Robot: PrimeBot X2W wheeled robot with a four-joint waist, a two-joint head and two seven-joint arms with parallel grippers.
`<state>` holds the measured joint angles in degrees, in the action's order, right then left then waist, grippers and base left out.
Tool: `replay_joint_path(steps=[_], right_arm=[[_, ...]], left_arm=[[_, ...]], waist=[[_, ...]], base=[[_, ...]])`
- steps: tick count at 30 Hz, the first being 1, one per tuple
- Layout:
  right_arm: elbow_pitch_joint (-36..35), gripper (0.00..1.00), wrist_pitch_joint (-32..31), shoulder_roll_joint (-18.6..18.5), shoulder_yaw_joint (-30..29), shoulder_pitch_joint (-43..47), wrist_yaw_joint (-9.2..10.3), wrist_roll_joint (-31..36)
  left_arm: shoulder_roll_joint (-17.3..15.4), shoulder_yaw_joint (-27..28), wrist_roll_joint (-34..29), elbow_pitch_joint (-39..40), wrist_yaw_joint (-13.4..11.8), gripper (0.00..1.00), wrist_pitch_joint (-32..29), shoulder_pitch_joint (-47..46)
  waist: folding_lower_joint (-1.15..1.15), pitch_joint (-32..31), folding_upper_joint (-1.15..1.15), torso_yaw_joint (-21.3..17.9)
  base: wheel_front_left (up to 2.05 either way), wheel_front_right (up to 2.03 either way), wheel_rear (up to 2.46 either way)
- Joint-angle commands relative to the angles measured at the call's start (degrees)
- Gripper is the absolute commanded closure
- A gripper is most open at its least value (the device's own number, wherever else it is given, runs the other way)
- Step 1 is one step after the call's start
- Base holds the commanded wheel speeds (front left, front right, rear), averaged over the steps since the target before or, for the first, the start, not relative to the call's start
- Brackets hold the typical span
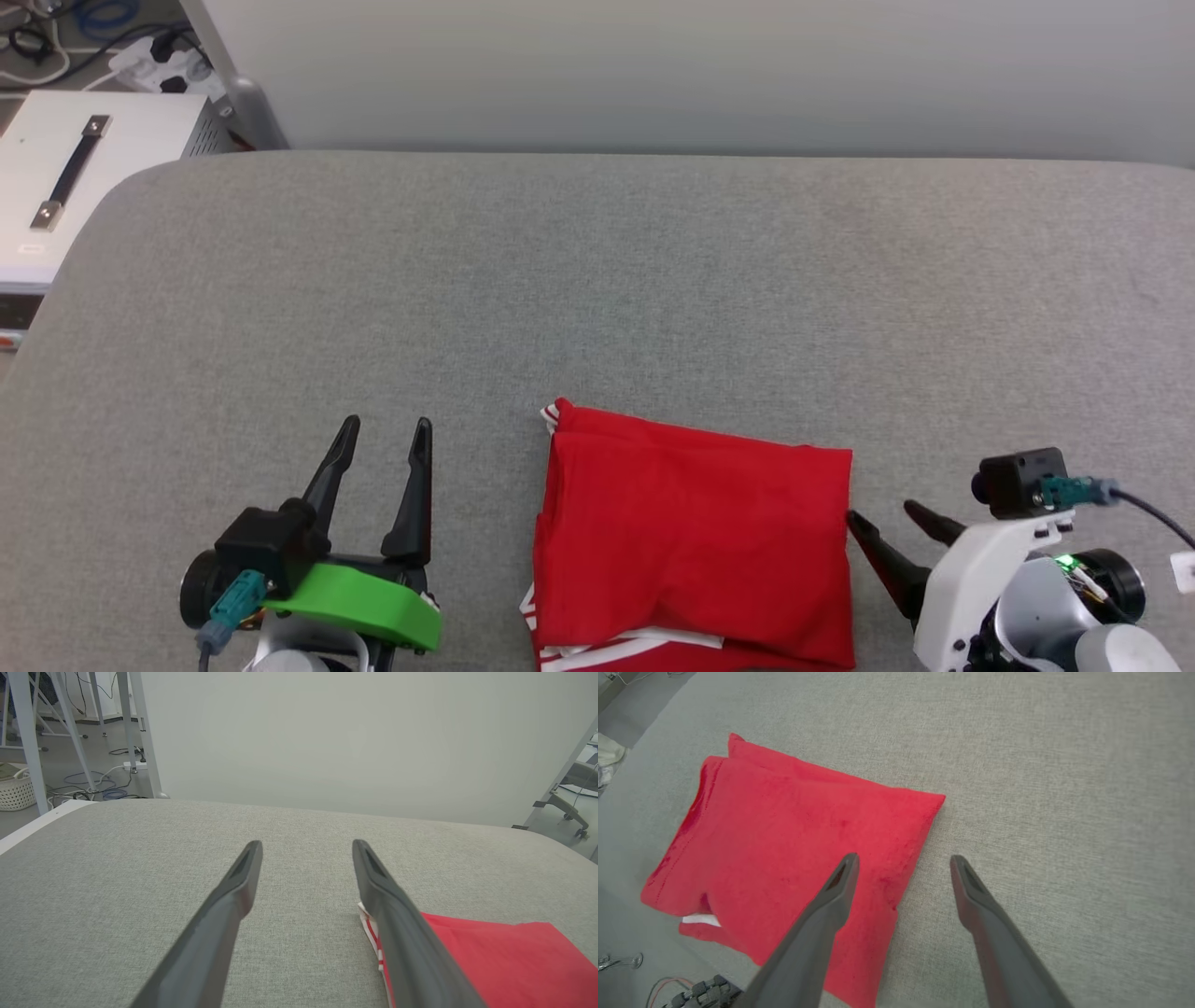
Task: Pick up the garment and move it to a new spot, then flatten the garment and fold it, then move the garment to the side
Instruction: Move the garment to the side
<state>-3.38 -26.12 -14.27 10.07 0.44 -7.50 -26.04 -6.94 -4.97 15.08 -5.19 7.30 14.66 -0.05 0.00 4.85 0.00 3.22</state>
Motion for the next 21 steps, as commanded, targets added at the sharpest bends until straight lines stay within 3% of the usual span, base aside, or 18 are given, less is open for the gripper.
replay_joint_path(steps=[1,4,10,21], right_arm=[[-0.32,0.00,-3.68,1.13,-0.85,-1.09,0.01,-1.12],[0.08,0.00,-13.65,3.61,-3.12,-1.65,0.01,-1.26],[0.81,0.00,-21.90,7.32,-5.82,-4.14,0.01,-0.05],[5.30,0.00,-24.73,9.28,-5.35,-5.13,0.01,2.17]], left_arm=[[0.17,-0.13,-0.60,-0.17,0.19,0.00,0.34,-1.40],[0.19,-0.76,-0.77,-0.63,0.19,0.00,0.34,-2.15],[0.56,-1.41,-0.91,-0.98,0.19,0.00,0.34,-4.10],[1.19,-2.47,-1.11,-1.65,0.19,0.00,0.34,-5.76]], waist=[[0.00,1.50,0.00,1.25],[0.00,2.78,0.00,2.30],[0.00,5.51,0.00,4.69],[0.00,7.93,0.00,8.06]], base=[[0.00,0.00,0.00],[0.00,0.00,0.00],[0.00,0.00,0.00],[0.00,0.00,0.00]])
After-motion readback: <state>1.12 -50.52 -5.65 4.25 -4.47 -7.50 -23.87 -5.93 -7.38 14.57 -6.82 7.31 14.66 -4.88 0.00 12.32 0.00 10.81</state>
